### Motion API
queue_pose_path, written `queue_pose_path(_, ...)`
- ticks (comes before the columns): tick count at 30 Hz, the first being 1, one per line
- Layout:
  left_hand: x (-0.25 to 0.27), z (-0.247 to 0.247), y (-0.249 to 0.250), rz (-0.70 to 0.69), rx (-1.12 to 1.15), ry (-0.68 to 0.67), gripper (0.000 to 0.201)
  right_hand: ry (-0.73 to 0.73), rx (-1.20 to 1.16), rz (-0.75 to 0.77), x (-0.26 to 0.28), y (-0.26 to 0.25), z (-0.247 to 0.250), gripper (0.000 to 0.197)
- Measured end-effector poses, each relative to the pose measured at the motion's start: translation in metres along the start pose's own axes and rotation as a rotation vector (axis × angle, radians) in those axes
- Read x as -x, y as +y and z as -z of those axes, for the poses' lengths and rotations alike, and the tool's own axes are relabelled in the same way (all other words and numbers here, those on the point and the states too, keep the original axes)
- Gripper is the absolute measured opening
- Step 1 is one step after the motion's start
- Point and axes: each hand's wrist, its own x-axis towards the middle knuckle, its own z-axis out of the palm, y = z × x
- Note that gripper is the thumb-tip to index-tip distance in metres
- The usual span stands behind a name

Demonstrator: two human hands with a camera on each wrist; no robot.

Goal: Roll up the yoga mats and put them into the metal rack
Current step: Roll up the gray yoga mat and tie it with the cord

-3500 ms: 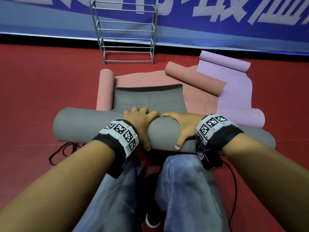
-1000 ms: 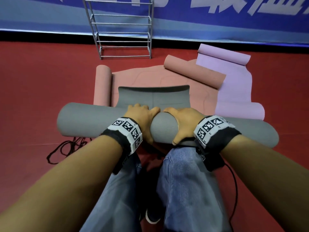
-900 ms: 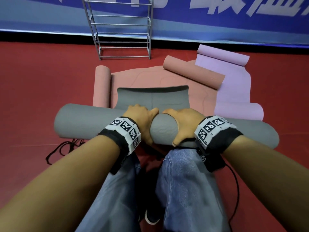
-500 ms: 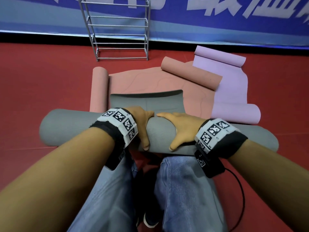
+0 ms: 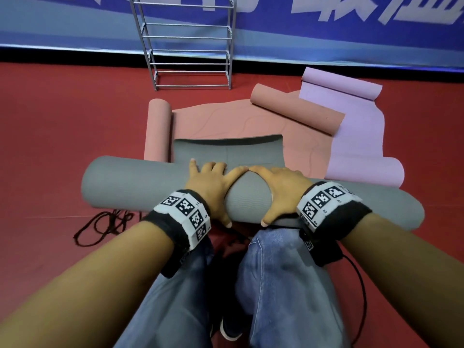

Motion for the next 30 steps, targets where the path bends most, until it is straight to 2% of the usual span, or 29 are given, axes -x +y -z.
queue_pose_path(5,-0.012,0.007,-0.007,0.007,0.072,-0.047,0.127,0.114,0.078,-0.024,0.012,-0.003,-0.014,0.13)
queue_pose_path(10,-0.026,0.017,-0.011,0.004,0.122,-0.138,0.12,0.119,0.129,-0.108,0.012,-0.006,-0.022,0.132)
queue_pose_path(15,-0.017,-0.001,-0.006,-0.012,0.039,-0.006,0.129,0.112,0.096,-0.072,-0.002,0.003,-0.018,0.128)
queue_pose_path(19,-0.017,-0.011,-0.006,0.009,0.01,0.022,0.139,0.093,0.052,-0.044,-0.011,0.006,-0.012,0.127)
queue_pose_path(25,-0.031,-0.005,-0.01,0.007,0.031,-0.006,0.128,0.126,0.142,-0.04,-0.003,0.008,-0.023,0.139)
queue_pose_path(30,-0.032,0.004,-0.006,0.027,0.045,-0.074,0.116,0.102,0.165,-0.064,-0.006,0.003,-0.015,0.124)
